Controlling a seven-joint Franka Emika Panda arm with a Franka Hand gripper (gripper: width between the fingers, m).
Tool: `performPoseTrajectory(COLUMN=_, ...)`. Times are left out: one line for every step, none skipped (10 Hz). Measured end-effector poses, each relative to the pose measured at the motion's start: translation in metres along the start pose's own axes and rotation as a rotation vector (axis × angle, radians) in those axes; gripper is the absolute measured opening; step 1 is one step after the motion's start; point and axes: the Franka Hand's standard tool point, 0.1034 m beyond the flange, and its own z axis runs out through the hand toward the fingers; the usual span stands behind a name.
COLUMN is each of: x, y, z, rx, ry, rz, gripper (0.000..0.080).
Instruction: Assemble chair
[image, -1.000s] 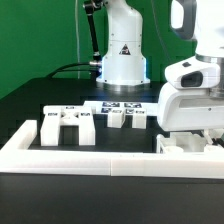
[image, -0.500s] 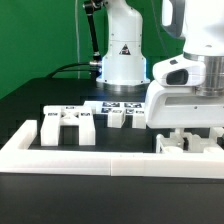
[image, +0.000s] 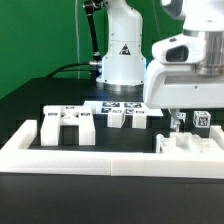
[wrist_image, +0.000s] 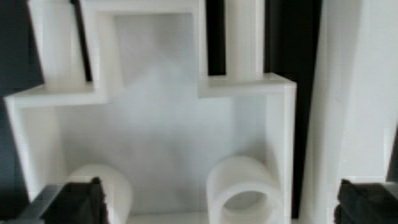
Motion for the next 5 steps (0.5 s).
performPoseTrajectory(x=-0.003, y=0.005, z=-0.01, rx=-0.001, ry=0.003, rz=-0.01, gripper=0.0649)
performPoseTrajectory(x=-0.008, y=0.014, z=-0.02, rx=-0.003, ry=0.008, rz=-0.026, gripper=0.0649)
performPoseTrajectory(x=-0.017, y=0.025, z=-0.023, rx=-0.007, ry=0.008, rz=-0.032, gripper=0.0649)
performPoseTrajectory(x=-0.026, y=0.035, z=-0.02, rx=-0.01, ry=0.013, rz=-0.043, gripper=0.0649)
performPoseTrajectory(x=-0.037, y=0.042, z=-0.015, rx=-0.012, ry=0.022, rz=-0.038, gripper=0.0649)
